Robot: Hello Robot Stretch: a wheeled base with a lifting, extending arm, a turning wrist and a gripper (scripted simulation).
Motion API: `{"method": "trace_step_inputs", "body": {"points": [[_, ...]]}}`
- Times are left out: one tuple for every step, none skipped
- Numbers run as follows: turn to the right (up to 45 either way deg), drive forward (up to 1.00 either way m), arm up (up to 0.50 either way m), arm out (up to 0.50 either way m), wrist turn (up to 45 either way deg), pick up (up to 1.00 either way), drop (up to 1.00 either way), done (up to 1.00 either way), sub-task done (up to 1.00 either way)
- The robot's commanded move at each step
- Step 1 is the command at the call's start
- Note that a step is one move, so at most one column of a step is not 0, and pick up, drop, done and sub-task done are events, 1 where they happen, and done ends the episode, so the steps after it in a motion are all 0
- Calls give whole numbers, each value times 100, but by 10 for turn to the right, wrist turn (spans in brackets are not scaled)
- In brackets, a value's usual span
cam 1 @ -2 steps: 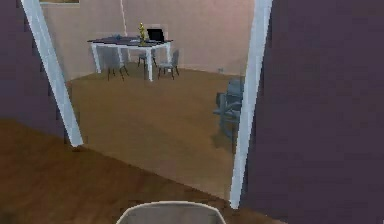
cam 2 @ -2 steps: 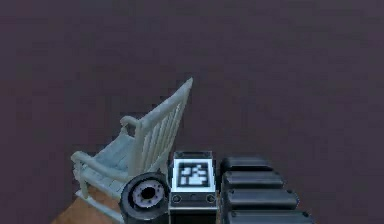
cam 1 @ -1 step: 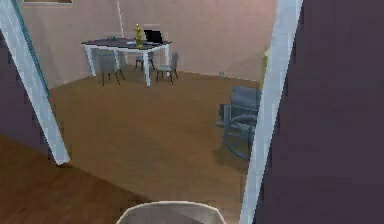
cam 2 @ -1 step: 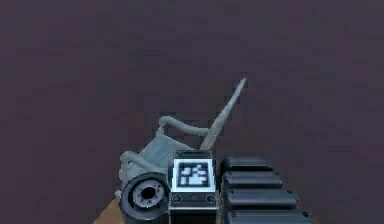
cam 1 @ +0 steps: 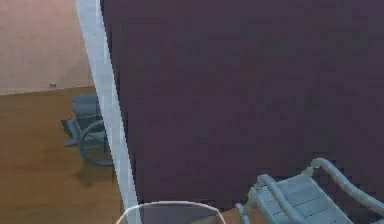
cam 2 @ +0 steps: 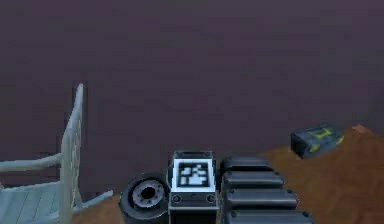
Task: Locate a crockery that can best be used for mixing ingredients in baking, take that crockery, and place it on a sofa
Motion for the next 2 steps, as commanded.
{"method": "trace_step_inputs", "body": {"points": [[450, 0, 0, 0, 0, 0, 0, 0, 0], [450, 0, 0, 0, 0, 0, 0, 0, 0]]}}
